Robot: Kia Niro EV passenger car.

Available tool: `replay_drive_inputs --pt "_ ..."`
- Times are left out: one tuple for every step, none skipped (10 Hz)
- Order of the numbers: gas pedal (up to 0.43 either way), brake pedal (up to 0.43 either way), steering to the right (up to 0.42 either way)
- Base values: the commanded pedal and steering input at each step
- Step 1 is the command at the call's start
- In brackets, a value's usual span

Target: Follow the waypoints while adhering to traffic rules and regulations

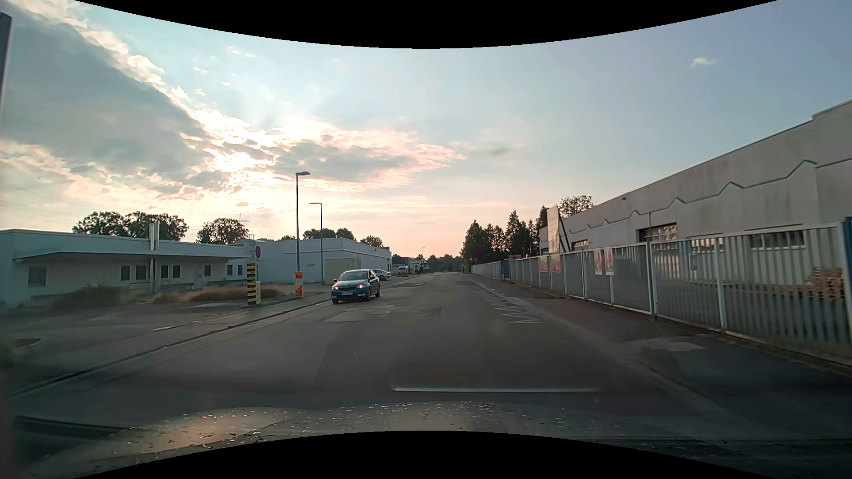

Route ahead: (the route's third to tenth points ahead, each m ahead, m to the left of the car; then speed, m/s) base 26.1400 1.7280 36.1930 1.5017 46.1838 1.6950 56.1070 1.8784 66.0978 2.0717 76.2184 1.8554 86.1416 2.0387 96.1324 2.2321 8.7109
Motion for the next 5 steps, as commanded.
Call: replay_drive_inputs --pt "0.008 0.0 -0.004" --pt "0.008 0.0 -0.004" --pt "0.008 0.0 -0.004" --pt "0.008 0.0 -0.004" --pt "0.008 0.0 -0.004"
